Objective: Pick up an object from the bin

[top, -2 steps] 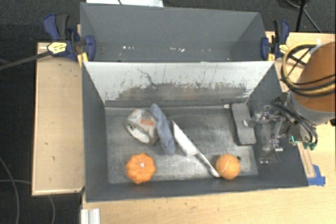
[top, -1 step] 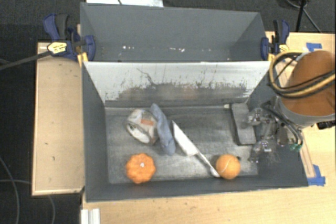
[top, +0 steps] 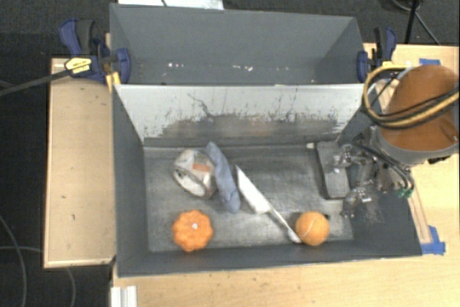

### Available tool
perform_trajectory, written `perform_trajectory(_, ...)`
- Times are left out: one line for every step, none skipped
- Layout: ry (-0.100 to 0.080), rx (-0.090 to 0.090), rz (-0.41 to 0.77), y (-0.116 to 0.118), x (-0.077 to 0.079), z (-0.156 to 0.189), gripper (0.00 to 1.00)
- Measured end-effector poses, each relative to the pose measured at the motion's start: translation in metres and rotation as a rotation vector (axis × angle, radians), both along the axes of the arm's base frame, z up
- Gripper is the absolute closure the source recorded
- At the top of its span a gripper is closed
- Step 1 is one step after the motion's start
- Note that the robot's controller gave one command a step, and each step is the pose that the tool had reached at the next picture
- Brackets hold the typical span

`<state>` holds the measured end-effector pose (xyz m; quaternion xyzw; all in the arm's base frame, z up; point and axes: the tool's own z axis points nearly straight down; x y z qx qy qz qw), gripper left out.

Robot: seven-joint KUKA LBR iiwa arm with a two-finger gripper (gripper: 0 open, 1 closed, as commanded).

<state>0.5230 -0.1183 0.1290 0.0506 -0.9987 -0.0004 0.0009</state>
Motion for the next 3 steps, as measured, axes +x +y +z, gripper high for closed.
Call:
perform_trajectory(-0.009, -0.001, -0.02, -0.003, 0.014, 0.004, 0.0)
perform_trajectory(-0.003, 0.0, -0.036, -0.002, 0.056, 0.031, 0.0)
perform_trajectory(-0.008, -0.001, -0.201, -0.005, 0.066, 0.016, 0.0)
